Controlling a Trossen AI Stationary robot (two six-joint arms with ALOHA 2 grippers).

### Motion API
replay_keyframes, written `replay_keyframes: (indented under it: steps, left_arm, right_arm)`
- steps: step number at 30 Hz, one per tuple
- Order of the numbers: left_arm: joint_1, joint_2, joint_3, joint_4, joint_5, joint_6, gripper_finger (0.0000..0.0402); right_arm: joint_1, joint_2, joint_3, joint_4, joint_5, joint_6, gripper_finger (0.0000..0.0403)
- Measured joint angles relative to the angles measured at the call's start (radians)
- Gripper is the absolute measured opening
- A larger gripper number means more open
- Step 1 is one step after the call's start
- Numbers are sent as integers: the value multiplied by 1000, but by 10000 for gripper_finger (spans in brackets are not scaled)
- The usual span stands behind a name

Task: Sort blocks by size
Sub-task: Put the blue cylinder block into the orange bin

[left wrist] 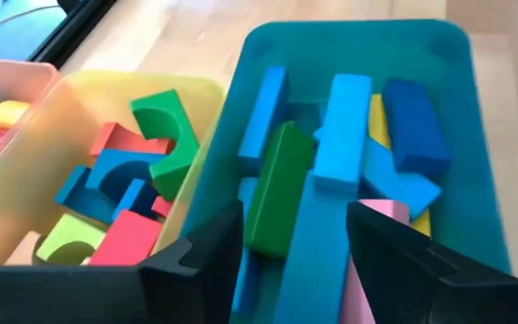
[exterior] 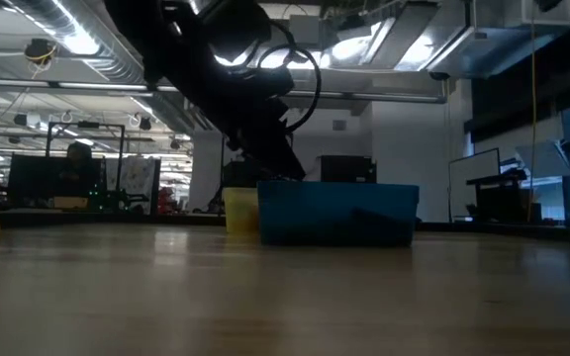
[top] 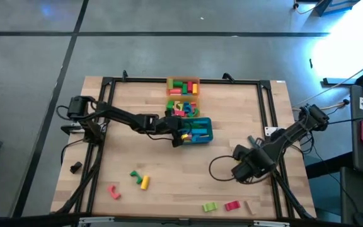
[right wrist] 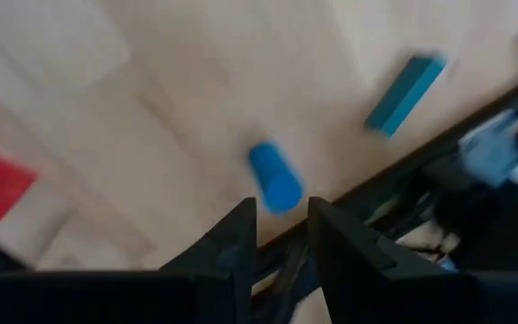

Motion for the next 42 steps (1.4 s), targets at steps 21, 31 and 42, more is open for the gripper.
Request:
replay_keyframes:
  steps: [21,31,42]
  left_arm:
    - [5,0,0,-3,0,63,180]
    - [5,-1,0,-3,0,60,180]
    - [5,-1,0,-3,0,60,180]
  right_arm:
    - [100,0,-10,36,-80,219,214]
    - [100,1,-235,112,-76,205,254]
    - [100,1,-363,245,-89,128,233]
